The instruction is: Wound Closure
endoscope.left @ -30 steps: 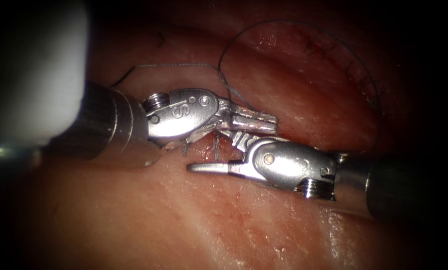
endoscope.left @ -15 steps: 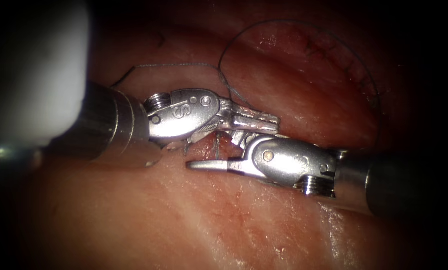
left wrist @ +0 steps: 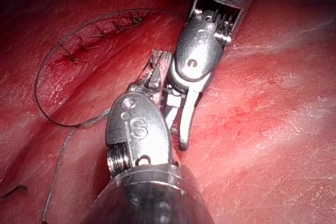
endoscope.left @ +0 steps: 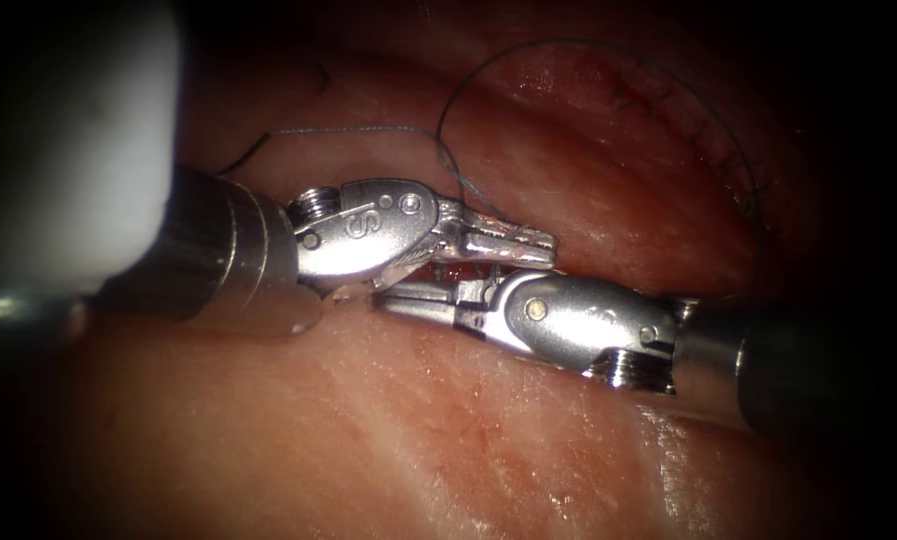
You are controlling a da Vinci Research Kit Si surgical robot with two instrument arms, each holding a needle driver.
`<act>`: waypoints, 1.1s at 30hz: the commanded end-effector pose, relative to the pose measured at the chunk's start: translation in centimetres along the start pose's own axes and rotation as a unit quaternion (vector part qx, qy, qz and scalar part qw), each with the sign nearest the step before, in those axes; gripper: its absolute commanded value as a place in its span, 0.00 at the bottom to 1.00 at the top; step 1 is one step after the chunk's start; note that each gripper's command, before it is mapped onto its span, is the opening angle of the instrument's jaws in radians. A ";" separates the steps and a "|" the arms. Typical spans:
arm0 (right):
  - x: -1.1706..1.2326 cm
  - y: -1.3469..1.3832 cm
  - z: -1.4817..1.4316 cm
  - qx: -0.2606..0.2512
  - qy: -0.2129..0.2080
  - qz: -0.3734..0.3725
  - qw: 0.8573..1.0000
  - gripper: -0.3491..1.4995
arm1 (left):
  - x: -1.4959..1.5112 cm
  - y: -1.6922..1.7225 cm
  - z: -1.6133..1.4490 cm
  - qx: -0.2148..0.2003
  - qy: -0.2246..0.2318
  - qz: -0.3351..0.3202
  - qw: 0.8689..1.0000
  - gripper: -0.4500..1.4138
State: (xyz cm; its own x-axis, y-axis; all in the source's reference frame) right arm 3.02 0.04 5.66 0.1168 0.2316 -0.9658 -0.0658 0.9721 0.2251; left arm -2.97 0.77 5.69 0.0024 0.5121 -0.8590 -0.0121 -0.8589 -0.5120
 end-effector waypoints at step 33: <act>0.17 -0.73 -0.99 -0.003 0.000 0.015 1.000 0.96 | -0.22 0.78 -1.82 0.140 -0.026 0.046 0.989 0.00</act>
State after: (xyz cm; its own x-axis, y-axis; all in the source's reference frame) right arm 2.04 -0.63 5.16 0.1176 0.2612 -0.9581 -0.0787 0.9642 0.2532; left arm -0.99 -0.09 5.42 -0.0745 0.4444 -0.8927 -0.3176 -0.8592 -0.4012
